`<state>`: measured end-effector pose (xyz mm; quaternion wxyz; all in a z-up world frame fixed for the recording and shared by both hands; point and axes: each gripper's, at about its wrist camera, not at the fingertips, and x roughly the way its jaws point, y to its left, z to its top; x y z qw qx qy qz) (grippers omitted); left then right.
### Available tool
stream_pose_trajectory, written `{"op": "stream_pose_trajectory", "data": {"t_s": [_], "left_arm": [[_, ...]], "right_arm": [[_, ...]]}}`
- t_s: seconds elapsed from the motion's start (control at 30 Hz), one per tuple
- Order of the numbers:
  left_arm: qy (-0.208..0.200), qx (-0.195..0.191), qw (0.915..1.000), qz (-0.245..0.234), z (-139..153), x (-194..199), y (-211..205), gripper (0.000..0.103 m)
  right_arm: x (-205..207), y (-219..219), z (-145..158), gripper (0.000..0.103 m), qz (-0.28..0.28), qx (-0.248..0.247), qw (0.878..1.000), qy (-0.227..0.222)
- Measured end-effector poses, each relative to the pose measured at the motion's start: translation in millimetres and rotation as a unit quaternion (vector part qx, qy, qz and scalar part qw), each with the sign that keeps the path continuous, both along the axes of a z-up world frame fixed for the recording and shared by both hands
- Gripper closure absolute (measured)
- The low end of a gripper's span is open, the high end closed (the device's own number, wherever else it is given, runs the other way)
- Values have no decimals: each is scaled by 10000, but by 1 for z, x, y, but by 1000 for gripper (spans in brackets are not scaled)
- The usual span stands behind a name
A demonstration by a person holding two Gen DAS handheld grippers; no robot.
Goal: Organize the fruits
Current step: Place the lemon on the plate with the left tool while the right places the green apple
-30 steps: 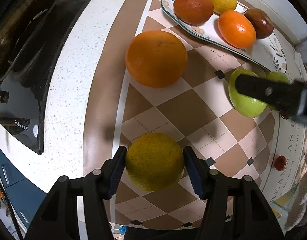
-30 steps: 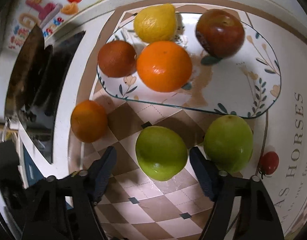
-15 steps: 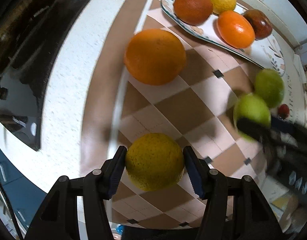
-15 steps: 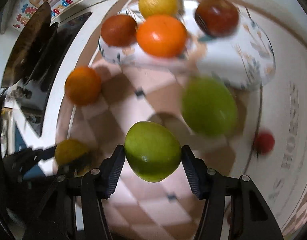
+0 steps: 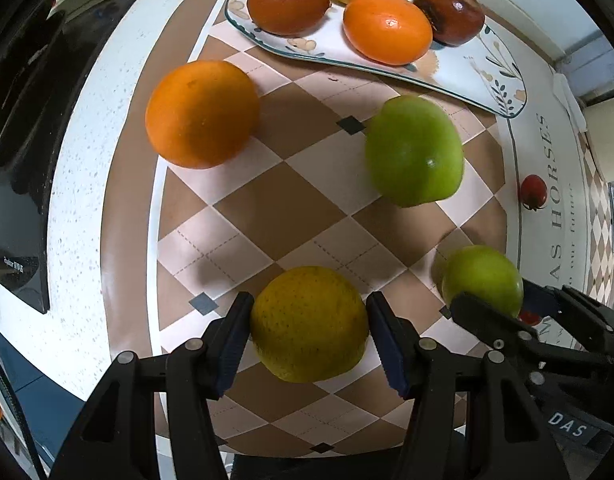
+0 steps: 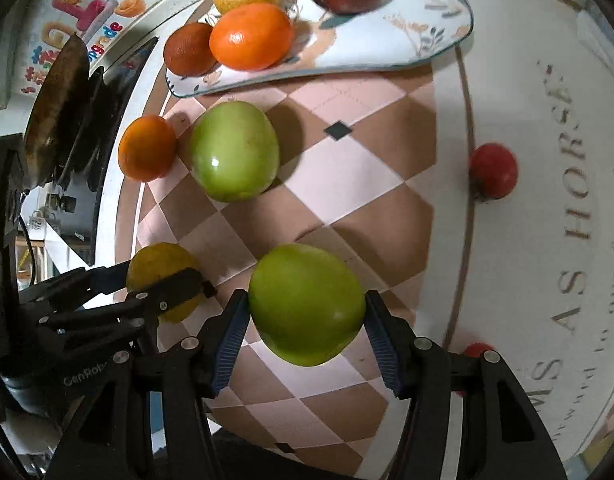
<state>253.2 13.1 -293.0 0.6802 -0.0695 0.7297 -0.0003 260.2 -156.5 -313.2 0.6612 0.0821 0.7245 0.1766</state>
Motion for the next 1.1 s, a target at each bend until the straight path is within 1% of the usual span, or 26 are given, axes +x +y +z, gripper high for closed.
{"op": "stream_pose_trajectory", "data": {"t_s": [0.1, 0.13, 0.2, 0.27, 0.3, 0.4, 0.47, 0.53, 0.57, 0.6, 0.67, 0.77, 0.9, 1.0, 1.07, 1.1], "left_arm": [[20, -57, 10000, 11, 4, -1, 0, 48], [5, -74, 10000, 19, 9, 0, -1, 48], [-64, -172, 9998, 58, 19, 2, 0, 48], [-190, -298, 9994, 69, 35, 8, -1, 48], [-266, -374, 9989, 69, 46, 13, -2, 48], [-597, -676, 9959, 66, 79, 40, -12, 48], [-779, -803, 9937, 43, 93, 62, -19, 48], [-860, -913, 9921, 77, 98, 84, -25, 48], [-849, -971, 9916, 110, 96, 98, -28, 48], [-823, -1006, 9914, 143, 92, 102, -28, 48], [-700, -1128, 9908, 263, 83, 125, -34, 47], [-458, -1237, 9903, 436, 57, 145, -40, 47], [-201, -1149, 9919, 506, 32, 168, -50, 47], [-43, -1119, 9924, 508, 22, 172, -54, 47], [19, -1068, 9929, 523, 17, 174, -56, 47], [32, -1053, 9930, 529, 16, 174, -56, 47]], "right_arm": [[-5, -4, 5, 43, -26, -23, 10000, -64], [-2, -2, 8, 43, -79, 15, 9999, -68], [3, -10, 21, 43, -251, 147, 9995, -105], [13, -17, 34, 44, -492, 335, 9981, -178], [19, -17, 41, 43, -628, 454, 9968, -209], [47, -41, 56, 43, -1116, 914, 9892, -239], [72, -58, 57, 43, -1430, 1170, 9826, -201], [98, -72, 52, 43, -1658, 1272, 9777, -182], [110, -75, 47, 43, -1740, 1275, 9763, -160], [121, -79, 41, 43, -1806, 1280, 9751, -132], [143, -87, 31, 43, -1880, 1272, 9739, -20], [170, -88, 16, 43, -1840, 1095, 9768, 57], [187, -85, 4, 43, -1721, 934, 9805, 179], [194, -83, -5, 42, -1680, 848, 9818, 261], [198, -85, -7, 38, -1711, 826, 9814, 278], [199, -87, -7, 34, -1741, 865, 9805, 293]]}}
